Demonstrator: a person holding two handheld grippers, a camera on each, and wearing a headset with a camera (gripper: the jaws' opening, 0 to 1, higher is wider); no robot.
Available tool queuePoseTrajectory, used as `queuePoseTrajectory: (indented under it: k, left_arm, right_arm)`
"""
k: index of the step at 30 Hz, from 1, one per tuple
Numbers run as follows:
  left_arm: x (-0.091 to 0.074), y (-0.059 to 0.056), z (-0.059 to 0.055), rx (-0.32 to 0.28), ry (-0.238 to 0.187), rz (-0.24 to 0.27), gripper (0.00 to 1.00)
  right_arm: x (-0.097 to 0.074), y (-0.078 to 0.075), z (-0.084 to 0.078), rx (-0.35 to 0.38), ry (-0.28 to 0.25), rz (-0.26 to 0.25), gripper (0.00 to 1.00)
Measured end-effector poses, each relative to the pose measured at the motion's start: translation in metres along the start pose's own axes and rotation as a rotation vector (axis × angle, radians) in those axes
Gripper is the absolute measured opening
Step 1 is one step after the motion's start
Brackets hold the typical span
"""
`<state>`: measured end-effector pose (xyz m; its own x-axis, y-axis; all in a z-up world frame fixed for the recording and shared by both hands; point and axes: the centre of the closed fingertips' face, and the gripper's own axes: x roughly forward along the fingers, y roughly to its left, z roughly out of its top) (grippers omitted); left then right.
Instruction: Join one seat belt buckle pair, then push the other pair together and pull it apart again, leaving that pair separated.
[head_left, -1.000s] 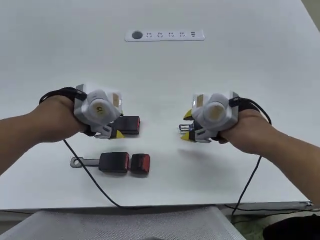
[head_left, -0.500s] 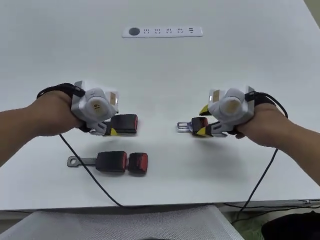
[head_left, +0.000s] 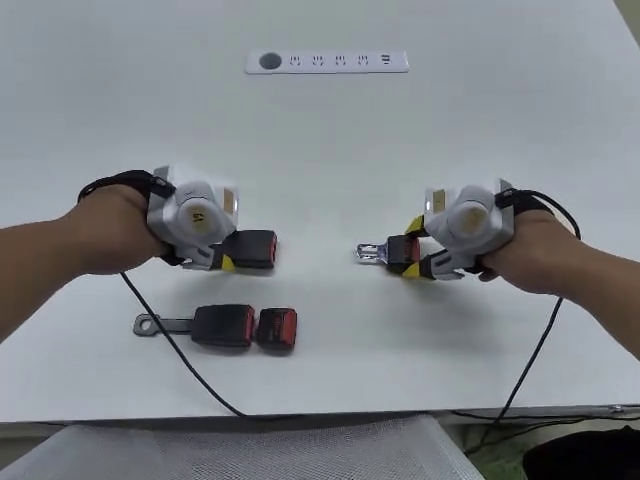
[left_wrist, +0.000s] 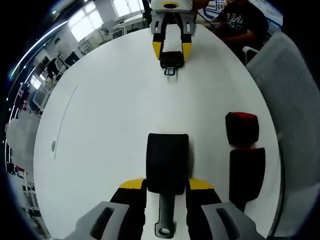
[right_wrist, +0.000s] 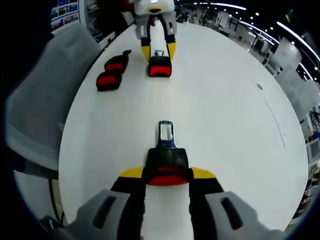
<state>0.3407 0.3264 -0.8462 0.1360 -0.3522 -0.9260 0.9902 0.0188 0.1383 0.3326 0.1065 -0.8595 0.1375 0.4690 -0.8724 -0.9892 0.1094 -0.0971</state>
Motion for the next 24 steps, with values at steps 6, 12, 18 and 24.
queuePoseTrajectory:
  k: [6,12,18,24]
  left_arm:
    - [0.0045,0.0005,-0.0048,0.061,0.015,-0.005,0.31]
    - [0.0043,0.0008,-0.0056,0.054,-0.002,-0.006,0.31]
    - [0.0051,0.0012,-0.0058,0.066,0.023,-0.006,0.31]
    - [0.0057,0.0018,-0.0071,0.064,0.024,-0.003,0.30]
  right_arm:
    - [0.0003,-0.0001,-0.0007,-0.002,-0.006,0.013,0.32]
    - [-0.0001,0.0003,-0.0005,-0.005,-0.006,0.020,0.32]
    - [0.0010,0.0003,0.0009,-0.022,0.024,0.014,0.32]
    - [0.0016,0.0007,0.0047,0.001,0.023,-0.014,0.33]
